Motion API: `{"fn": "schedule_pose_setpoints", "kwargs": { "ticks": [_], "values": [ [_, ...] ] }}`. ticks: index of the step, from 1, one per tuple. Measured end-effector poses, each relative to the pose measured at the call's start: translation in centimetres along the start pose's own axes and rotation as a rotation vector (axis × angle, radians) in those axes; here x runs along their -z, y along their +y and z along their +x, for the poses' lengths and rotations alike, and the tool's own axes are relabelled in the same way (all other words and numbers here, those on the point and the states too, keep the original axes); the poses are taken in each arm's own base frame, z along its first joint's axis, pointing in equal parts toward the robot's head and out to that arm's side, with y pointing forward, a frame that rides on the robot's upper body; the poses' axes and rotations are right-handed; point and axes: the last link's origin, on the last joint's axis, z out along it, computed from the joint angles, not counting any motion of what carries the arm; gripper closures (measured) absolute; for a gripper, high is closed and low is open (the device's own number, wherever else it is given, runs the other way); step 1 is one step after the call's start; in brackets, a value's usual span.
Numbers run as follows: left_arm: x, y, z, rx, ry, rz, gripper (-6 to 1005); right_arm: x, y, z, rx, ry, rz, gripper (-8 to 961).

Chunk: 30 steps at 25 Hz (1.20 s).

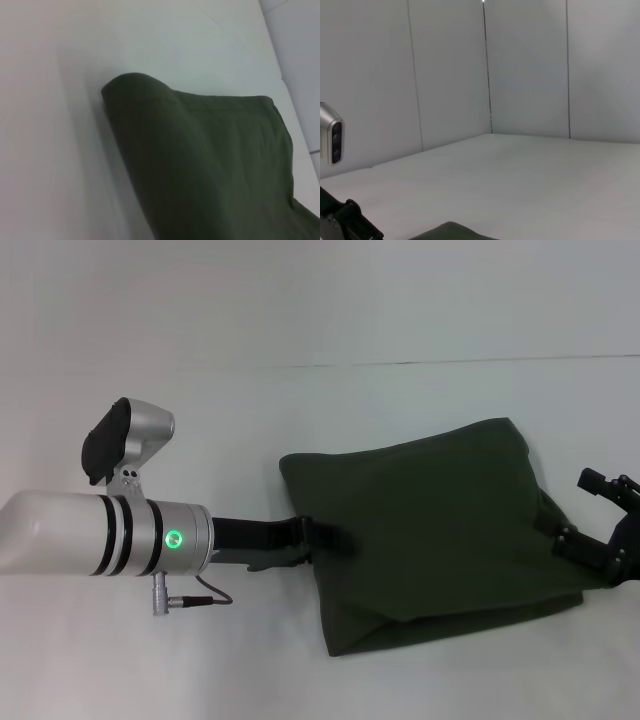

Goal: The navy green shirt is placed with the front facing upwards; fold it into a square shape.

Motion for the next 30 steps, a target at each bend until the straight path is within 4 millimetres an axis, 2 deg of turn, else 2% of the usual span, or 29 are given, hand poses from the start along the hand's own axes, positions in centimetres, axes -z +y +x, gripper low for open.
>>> {"fn": "schedule_pose_setpoints", "kwargs": {
  "ticks": [3,9,13,18,23,30],
  "values": [
    [0.0,0.0,0.1,-0.011,0.001,0.000,392,0.0,0.0,0.0,-0.002,0.000,0.001,77],
    [0.2,0.0,0.2,-0.038,0.010,-0.001,638,0.0,0.1,0.1,-0.004,0.001,0.000,77],
    [0.9,-0.3,0.5,-0.074,0.044,0.001,856,-0.1,0.1,0.2,-0.006,0.005,0.005,77],
    [1.5,-0.7,0.7,-0.081,0.066,0.010,884,-0.3,0.2,0.2,-0.010,0.003,0.004,78],
    [3.3,-1.9,1.4,-0.077,0.124,0.035,890,-0.6,0.2,0.2,-0.017,0.007,0.005,78],
    [5.9,-3.5,1.8,-0.070,0.189,0.070,891,-1.3,0.3,-0.1,-0.006,0.006,-0.015,155]
  ]
}}
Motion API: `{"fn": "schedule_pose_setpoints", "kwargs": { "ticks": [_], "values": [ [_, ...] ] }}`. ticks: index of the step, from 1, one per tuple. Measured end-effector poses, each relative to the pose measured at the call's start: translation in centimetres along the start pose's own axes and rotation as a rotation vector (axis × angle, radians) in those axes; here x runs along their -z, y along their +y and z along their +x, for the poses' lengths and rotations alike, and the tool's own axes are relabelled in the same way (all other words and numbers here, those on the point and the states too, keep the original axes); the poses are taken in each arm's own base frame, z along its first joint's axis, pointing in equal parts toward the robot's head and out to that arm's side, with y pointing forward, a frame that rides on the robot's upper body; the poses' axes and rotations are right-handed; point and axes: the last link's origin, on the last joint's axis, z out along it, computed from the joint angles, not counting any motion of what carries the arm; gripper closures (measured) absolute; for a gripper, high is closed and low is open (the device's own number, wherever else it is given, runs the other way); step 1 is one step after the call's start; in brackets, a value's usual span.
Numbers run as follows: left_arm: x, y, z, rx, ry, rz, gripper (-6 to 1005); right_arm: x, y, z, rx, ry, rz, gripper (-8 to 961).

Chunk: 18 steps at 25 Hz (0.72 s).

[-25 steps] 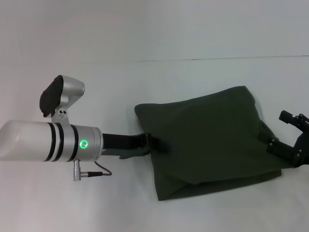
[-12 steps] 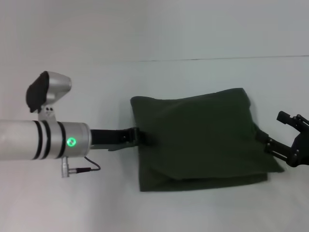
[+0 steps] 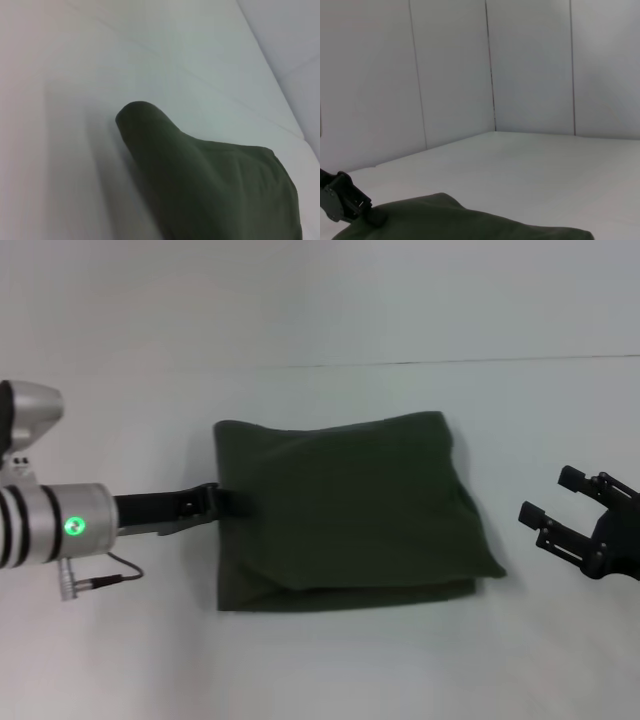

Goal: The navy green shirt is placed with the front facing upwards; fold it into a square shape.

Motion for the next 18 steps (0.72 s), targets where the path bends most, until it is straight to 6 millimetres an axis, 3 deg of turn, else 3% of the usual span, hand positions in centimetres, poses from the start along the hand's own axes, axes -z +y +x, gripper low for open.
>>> {"fn": "schedule_pose_setpoints", "kwargs": {
  "ticks": [18],
  "values": [
    [4.1,-2.8,0.6,-0.004,0.079,0.027,884,-1.6,0.2,-0.7,-0.003,-0.017,-0.034,157]
  ]
}}
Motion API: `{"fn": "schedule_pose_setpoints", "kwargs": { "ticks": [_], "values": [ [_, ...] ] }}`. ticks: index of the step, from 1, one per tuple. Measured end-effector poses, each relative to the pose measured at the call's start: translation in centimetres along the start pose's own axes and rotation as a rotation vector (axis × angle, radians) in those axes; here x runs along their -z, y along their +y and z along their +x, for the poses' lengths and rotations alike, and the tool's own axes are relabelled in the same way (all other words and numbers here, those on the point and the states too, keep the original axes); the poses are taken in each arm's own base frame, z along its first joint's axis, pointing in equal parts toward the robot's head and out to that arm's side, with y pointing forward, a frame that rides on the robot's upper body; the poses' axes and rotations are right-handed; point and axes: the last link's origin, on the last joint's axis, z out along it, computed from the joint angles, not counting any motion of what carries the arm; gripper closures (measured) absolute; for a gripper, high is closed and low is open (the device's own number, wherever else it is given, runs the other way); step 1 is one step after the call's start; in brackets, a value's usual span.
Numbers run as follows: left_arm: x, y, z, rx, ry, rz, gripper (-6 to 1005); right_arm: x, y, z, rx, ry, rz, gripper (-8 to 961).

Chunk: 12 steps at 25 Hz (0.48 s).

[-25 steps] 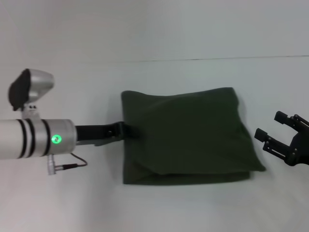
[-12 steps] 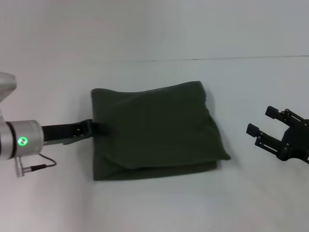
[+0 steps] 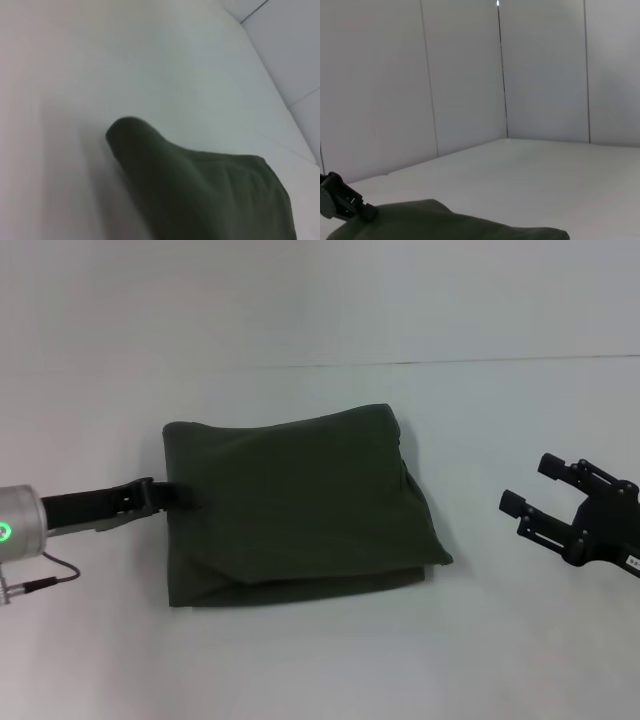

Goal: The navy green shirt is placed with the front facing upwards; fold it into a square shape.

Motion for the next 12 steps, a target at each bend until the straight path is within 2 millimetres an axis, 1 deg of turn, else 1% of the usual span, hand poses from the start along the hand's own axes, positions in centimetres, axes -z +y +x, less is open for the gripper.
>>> {"fn": "schedule_pose_setpoints", "kwargs": {
  "ticks": [1,6,7,10,12],
  "values": [
    [0.2,-0.2,0.0,-0.001,0.007,0.001,882,0.0,0.0,0.0,0.001,0.000,0.000,157],
    [1.0,-0.6,0.3,-0.044,0.040,0.007,679,-0.2,-0.1,-0.2,0.002,-0.003,-0.005,158],
    [1.3,-0.8,0.5,-0.061,0.050,0.012,654,-0.2,-0.1,-0.2,0.000,-0.004,-0.006,157],
    [2.2,-0.8,0.9,-0.149,0.086,0.027,578,-0.5,-0.1,-0.6,-0.005,-0.007,-0.021,154],
    [2.8,-0.6,1.4,-0.245,0.121,0.033,528,-0.8,0.0,-0.7,-0.003,-0.003,-0.044,151]
  ]
}}
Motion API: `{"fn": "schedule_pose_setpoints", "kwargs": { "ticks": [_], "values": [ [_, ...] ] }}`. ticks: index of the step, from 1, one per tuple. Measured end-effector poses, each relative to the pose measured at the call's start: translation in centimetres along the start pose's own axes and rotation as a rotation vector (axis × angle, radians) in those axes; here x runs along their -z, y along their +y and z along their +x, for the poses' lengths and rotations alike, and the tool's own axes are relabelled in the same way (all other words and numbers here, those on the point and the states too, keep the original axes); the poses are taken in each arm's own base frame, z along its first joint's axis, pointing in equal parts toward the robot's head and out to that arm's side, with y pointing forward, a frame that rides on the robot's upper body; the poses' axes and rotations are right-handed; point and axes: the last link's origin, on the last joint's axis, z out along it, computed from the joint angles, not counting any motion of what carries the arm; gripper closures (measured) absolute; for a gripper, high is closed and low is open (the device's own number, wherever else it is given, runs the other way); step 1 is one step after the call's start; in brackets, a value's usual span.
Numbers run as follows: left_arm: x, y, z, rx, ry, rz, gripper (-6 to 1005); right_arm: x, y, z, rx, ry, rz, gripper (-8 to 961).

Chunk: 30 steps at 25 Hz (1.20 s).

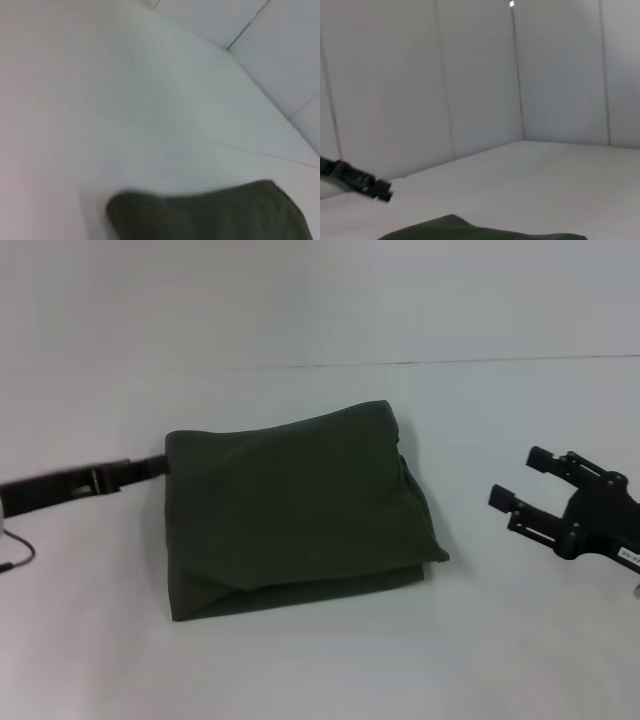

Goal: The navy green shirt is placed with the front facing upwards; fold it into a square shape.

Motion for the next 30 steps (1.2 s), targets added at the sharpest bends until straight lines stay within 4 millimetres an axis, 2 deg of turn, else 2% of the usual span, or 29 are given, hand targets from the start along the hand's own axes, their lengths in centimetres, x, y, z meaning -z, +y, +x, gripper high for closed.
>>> {"fn": "schedule_pose_setpoints", "kwargs": {
  "ticks": [3,6,8,12,14,18,22,30],
  "values": [
    [0.8,0.7,0.7,-0.110,0.064,-0.038,452,-0.6,0.3,-0.4,-0.015,0.022,-0.067,126],
    [1.6,1.9,1.1,-0.218,0.106,-0.133,306,-1.0,1.2,-1.1,-0.018,0.046,-0.175,91],
    [2.2,2.9,0.9,-0.300,0.114,-0.210,209,-1.1,1.9,-1.5,-0.010,0.066,-0.257,68],
    [3.5,4.9,-0.3,-0.495,0.120,-0.379,100,-1.4,3.5,-2.0,-0.008,0.152,-0.403,21],
    [4.2,5.4,-1.0,-0.537,0.087,-0.445,46,-1.8,4.2,-2.0,-0.001,0.183,-0.462,22],
    [5.6,5.8,-2.8,-0.610,-0.021,-0.550,63,-3.1,5.9,-1.7,0.035,0.215,-0.565,23],
    [6.5,5.3,-4.8,-0.643,-0.041,-0.551,66,-4.2,7.2,-1.6,0.059,0.203,-0.633,23],
    [7.6,4.7,-6.5,-0.643,-0.042,-0.533,66,-5.7,8.5,-2.0,0.091,0.148,-0.677,24]
  ]
}}
